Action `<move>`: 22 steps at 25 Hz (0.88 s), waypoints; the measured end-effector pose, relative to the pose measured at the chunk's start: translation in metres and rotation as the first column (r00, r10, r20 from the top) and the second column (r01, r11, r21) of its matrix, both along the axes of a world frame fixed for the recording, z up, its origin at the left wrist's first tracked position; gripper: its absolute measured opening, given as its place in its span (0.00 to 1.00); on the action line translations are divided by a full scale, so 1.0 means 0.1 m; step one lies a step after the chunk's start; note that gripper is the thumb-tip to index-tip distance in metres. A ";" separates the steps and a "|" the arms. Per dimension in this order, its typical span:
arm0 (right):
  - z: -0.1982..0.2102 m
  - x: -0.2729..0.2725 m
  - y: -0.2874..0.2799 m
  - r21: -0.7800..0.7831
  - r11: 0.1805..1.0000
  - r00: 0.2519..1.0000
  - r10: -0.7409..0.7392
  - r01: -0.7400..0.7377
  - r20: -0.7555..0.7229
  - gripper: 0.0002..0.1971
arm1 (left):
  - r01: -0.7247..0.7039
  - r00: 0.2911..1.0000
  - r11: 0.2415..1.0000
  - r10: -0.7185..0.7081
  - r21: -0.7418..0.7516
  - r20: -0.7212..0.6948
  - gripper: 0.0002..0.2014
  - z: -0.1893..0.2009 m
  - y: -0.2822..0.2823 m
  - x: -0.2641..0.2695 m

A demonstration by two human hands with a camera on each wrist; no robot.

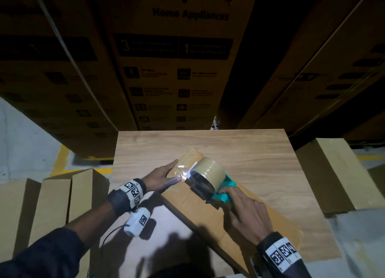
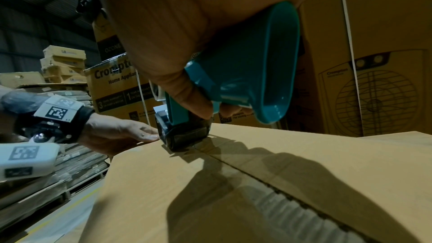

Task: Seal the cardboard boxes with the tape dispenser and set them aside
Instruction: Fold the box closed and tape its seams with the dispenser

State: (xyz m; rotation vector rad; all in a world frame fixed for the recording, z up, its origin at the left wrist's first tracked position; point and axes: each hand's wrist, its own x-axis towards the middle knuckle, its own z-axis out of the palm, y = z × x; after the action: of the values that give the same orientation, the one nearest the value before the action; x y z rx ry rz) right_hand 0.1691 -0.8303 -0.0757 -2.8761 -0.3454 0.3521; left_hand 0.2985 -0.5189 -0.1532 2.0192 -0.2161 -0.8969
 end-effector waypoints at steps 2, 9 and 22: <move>0.00 0.00 -0.01 -0.011 1.000 1.000 0.010 -0.010 -0.002 0.32 | 0.064 0.996 0.996 -0.067 0.057 0.058 0.56 0.00 0.02 -0.04; -0.03 0.00 -0.08 -0.005 1.000 1.000 0.026 -0.026 0.005 0.34 | 0.298 0.711 0.814 -0.538 0.499 0.453 0.31 -0.02 0.04 -0.13; 0.01 -0.34 -0.59 0.056 0.997 0.998 -0.046 0.044 0.030 0.32 | 0.216 0.706 0.801 -0.523 0.559 0.477 0.29 -0.09 0.04 -0.15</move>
State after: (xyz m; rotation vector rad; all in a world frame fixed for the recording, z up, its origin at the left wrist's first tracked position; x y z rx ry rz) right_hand 0.1349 -0.8893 -0.0743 -2.8330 -0.2900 0.2857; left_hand 0.2839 -0.5149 -0.1624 2.7545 -0.8980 -0.5113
